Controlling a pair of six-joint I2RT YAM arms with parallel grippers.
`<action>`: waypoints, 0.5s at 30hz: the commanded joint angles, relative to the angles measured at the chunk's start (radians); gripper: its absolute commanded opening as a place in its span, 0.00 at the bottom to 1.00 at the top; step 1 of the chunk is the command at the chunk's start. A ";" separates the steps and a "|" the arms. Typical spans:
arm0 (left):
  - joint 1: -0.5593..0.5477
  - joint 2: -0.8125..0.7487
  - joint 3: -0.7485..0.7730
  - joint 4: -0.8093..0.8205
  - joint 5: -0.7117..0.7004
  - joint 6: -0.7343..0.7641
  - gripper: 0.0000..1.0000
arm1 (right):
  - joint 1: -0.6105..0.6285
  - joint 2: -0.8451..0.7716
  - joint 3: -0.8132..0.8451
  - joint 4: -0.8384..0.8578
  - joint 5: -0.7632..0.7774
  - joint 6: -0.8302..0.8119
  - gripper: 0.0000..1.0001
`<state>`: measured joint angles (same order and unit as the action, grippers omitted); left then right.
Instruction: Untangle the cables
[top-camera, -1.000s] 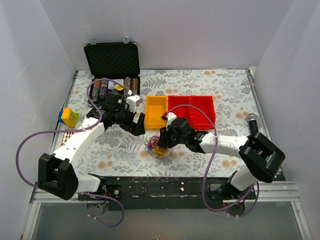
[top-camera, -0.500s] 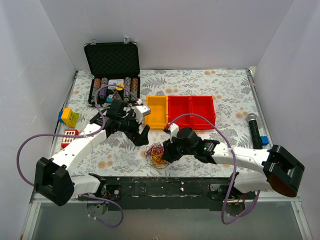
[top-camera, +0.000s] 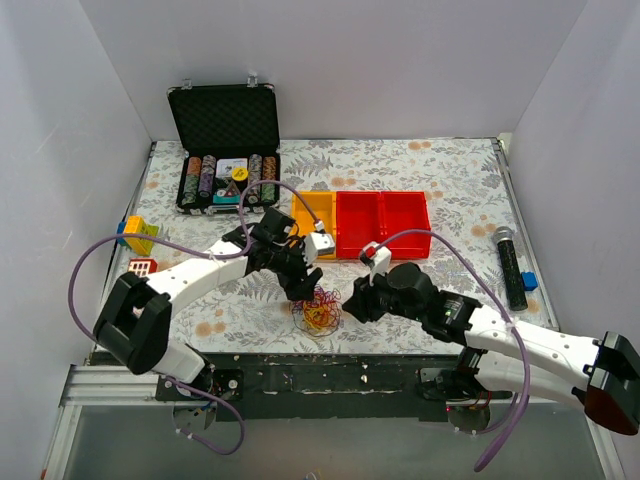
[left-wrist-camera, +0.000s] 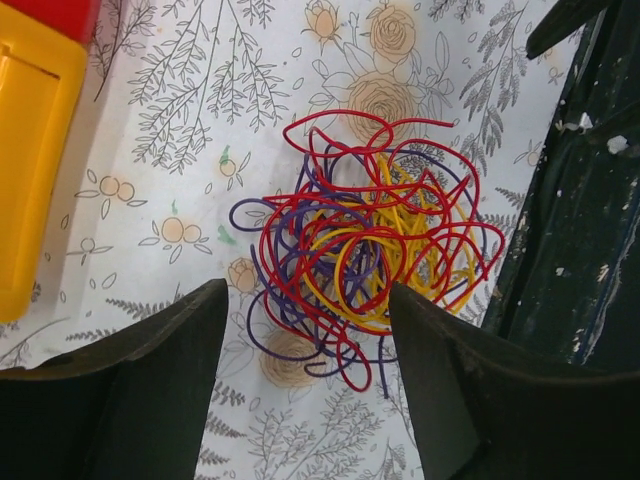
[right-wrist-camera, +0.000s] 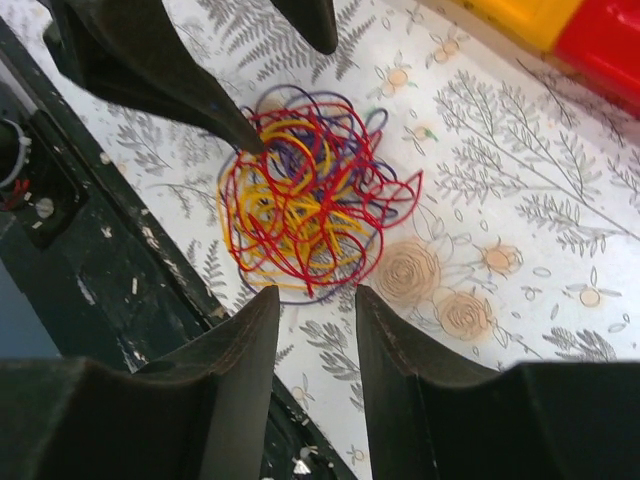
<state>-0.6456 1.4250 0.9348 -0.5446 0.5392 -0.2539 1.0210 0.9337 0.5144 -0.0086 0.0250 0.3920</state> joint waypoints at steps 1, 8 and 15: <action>-0.011 0.058 0.059 0.037 0.073 0.102 0.54 | -0.015 -0.042 -0.048 -0.005 0.039 0.030 0.43; -0.023 0.132 0.110 -0.014 0.096 0.139 0.41 | -0.073 -0.076 -0.076 -0.002 0.004 0.025 0.41; -0.066 0.140 0.117 -0.118 0.130 0.220 0.52 | -0.108 -0.088 -0.082 0.035 -0.017 0.028 0.40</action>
<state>-0.6853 1.5772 1.0176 -0.5751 0.6193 -0.1154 0.9230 0.8627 0.4404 -0.0261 0.0235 0.4160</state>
